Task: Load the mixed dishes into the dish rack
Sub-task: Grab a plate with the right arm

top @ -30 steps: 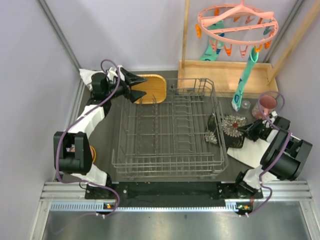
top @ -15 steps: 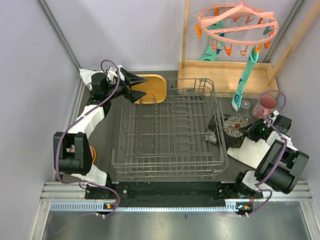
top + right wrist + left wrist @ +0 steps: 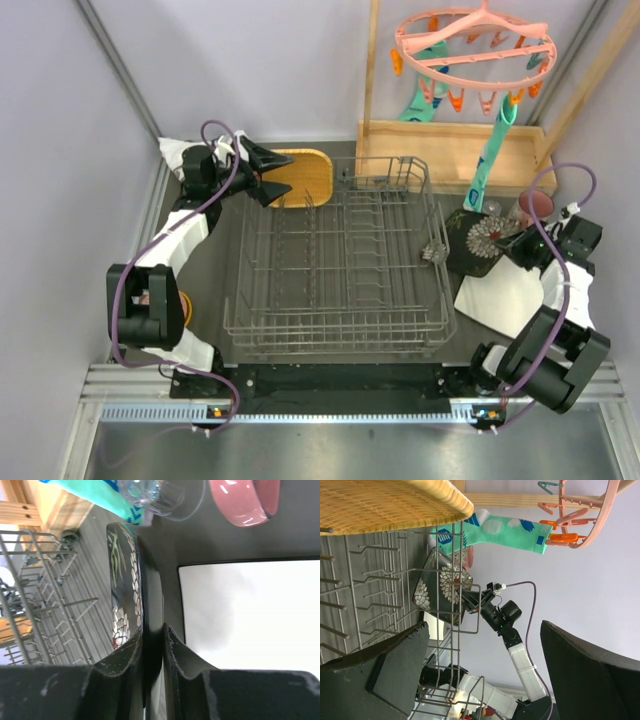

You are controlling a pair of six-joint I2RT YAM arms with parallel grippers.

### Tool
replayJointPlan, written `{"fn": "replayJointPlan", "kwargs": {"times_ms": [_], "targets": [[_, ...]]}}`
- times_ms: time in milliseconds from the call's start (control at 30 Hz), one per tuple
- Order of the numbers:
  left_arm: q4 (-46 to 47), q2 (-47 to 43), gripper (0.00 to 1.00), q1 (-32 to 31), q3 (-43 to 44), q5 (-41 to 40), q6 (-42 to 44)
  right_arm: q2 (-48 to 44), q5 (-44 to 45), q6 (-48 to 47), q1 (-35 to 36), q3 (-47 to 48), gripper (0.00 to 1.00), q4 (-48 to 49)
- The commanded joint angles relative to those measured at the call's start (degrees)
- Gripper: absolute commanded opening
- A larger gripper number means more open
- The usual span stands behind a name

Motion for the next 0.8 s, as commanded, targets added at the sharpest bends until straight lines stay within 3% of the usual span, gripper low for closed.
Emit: {"fn": "replayJointPlan", "kwargs": {"times_ms": [0, 200, 467, 767], "targets": [[0.42, -2.9, 0.96, 0.61, 2.12, 0.85, 1.27, -4.58, -6.66, 3.4, 0.3, 4.78, 0.0, 1.54], [-0.55, -3.96, 0.96, 0.87, 1.95, 0.68, 1.62, -7.83, -5.79, 1.38, 0.3, 7.93, 0.0, -2.67], [-3.09, -6.24, 0.96, 1.4, 2.03, 0.42, 2.76, -14.95, 2.82, -0.82, 0.21, 11.54, 0.0, -7.6], [-5.64, -8.53, 0.96, 1.49, 2.74, -0.29, 3.29, -19.26, 8.54, 6.99, 0.3, 14.44, 0.0, -5.05]]}}
